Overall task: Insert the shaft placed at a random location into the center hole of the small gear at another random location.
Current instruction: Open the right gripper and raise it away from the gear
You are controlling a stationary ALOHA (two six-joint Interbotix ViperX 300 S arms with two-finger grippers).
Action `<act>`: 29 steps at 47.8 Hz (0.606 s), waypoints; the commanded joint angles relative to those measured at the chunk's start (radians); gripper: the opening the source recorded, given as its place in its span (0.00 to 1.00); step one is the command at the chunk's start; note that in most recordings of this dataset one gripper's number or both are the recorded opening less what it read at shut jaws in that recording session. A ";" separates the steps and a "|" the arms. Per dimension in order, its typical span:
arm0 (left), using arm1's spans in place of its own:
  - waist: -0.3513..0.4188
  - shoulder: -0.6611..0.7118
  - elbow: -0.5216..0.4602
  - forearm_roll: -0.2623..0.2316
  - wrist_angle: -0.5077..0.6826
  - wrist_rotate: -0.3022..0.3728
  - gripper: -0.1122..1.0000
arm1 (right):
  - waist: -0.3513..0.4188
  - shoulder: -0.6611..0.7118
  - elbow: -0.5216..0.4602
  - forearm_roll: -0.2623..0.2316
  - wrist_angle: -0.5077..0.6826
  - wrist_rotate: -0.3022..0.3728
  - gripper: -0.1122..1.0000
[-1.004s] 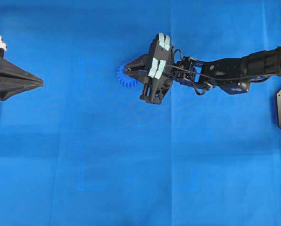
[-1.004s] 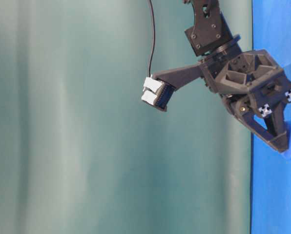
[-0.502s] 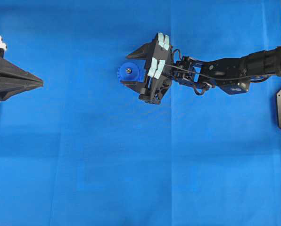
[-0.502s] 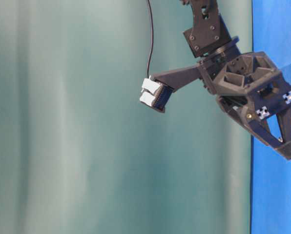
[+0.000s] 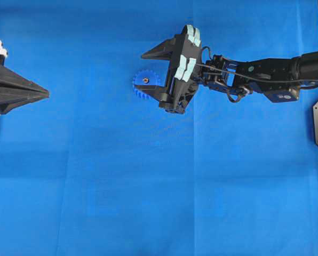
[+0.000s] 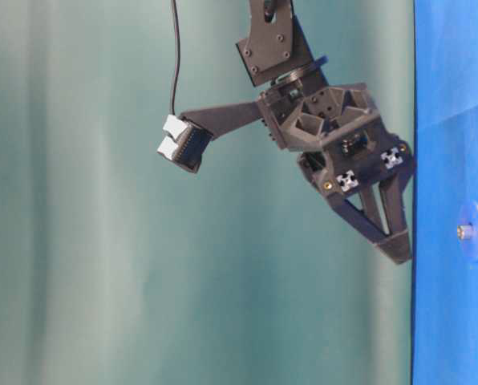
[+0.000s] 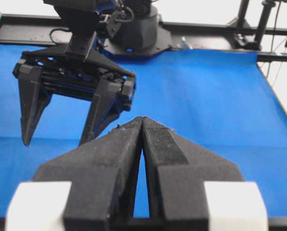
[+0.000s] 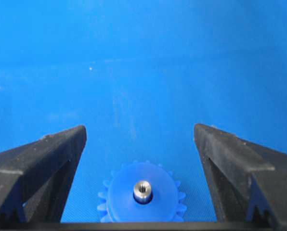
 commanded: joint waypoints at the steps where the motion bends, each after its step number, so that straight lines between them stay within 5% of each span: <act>1: -0.003 0.003 -0.009 0.000 -0.006 0.000 0.10 | 0.008 -0.035 -0.006 0.000 0.003 0.002 0.83; 29: -0.003 0.005 -0.009 0.000 -0.005 0.000 0.10 | 0.028 -0.172 0.167 0.003 0.015 0.005 0.83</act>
